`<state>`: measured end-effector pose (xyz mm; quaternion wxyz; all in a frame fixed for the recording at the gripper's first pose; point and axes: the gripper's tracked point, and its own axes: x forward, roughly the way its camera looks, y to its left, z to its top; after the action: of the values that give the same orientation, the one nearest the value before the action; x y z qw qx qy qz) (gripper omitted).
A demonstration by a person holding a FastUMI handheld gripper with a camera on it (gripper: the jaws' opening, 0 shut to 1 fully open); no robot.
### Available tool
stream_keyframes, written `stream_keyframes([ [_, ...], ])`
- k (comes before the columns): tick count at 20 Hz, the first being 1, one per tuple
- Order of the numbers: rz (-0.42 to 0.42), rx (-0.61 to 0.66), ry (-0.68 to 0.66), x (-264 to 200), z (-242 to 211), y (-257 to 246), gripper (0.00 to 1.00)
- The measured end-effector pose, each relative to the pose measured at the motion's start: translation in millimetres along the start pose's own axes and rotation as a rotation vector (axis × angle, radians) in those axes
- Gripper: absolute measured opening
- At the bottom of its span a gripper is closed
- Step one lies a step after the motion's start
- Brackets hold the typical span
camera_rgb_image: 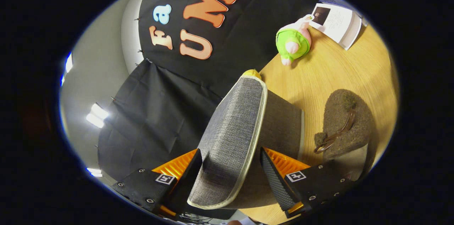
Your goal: Open the storage box then place both shoes into the box .Put the left shoe in first, then the right shoe, with the right side of both shoes facing outward in a uniform manner.
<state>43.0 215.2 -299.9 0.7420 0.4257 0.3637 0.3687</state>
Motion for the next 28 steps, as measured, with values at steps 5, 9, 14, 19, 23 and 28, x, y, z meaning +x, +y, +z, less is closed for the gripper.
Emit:
stream_keyframes([
  [5,0.079,0.029,-0.088,-13.4,21.4,23.0,0.88],
  [9,0.13,0.029,-0.166,-14.0,39.8,46.1,0.48],
  [14,0.051,0.028,-0.191,-4.5,46.9,62.8,0.09],
  [19,0.067,-0.003,-0.218,2.8,47.5,111.1,0.09],
  [23,0.054,-0.069,-0.224,22.8,42.9,148.0,0.09],
  [28,0.045,-0.143,-0.222,53.9,29.6,192.1,0.1],
])
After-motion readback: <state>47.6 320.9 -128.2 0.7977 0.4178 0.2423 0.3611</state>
